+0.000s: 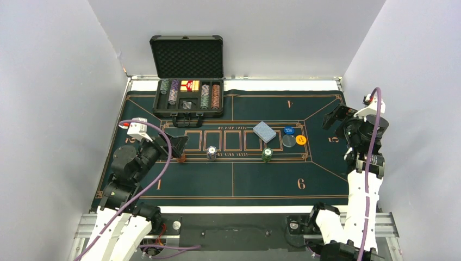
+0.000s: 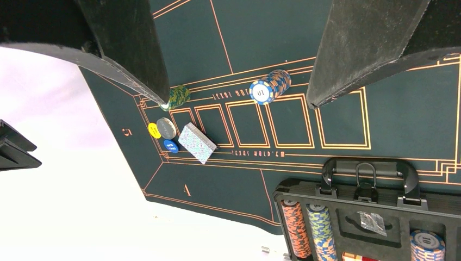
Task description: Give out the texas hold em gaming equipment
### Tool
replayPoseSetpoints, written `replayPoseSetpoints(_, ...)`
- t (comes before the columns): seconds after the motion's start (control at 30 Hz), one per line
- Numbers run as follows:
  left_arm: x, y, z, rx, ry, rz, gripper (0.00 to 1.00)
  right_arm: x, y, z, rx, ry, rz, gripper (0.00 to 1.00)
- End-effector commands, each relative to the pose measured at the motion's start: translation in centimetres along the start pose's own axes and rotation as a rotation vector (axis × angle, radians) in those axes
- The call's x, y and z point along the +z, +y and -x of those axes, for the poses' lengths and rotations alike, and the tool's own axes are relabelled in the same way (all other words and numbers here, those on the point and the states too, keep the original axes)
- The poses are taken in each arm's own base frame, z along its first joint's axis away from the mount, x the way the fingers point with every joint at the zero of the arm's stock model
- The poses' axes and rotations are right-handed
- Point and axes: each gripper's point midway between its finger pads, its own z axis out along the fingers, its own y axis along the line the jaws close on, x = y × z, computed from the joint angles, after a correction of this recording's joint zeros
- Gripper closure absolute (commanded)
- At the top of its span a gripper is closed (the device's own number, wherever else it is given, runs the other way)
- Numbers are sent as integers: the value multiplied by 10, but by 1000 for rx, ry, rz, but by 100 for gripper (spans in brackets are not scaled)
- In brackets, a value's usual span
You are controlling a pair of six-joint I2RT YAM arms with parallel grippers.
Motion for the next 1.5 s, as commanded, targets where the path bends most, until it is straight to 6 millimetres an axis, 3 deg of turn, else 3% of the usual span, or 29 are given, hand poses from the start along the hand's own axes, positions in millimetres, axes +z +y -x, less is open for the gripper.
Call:
replayPoseSetpoints(0.0, 0, -17, 22, 59, -64, -66, 2, 1, 8, 9, -60, -35, 51, 0)
replayPoseSetpoints(0.23, 17, -12, 5, 77, 20, -73, 2, 5, 47, -14, -242, 49, 307, 0)
replayPoseSetpoints(0.37, 28, -11, 0, 85, 72, -88, 2, 0, 78, -49, -523, 176, 487, 0)
replayPoseSetpoints(0.4, 30, -10, 0, 87, 79, -88, 2, 1, 76, -65, -593, 244, 516, 0)
replayPoseSetpoints(0.43, 35, -6, -3, 92, 96, -80, 2, 1, 84, -68, -626, 264, 544, 0)
replayPoseSetpoints(0.67, 51, 23, -19, 126, 141, -43, 2, 38, 61, -94, -750, 462, 453, 0)
replayPoseSetpoints(0.87, 51, 27, -17, 140, 133, -28, 2, 67, 58, -115, -660, 591, 415, 3)
replayPoseSetpoints(1.23, 52, 31, -16, 124, 131, -27, 2, 109, 64, -155, -698, 748, 381, 7)
replayPoseSetpoints(1.47, 54, 35, -18, 114, 141, -17, 2, 131, 55, -184, -716, 837, 313, 11)
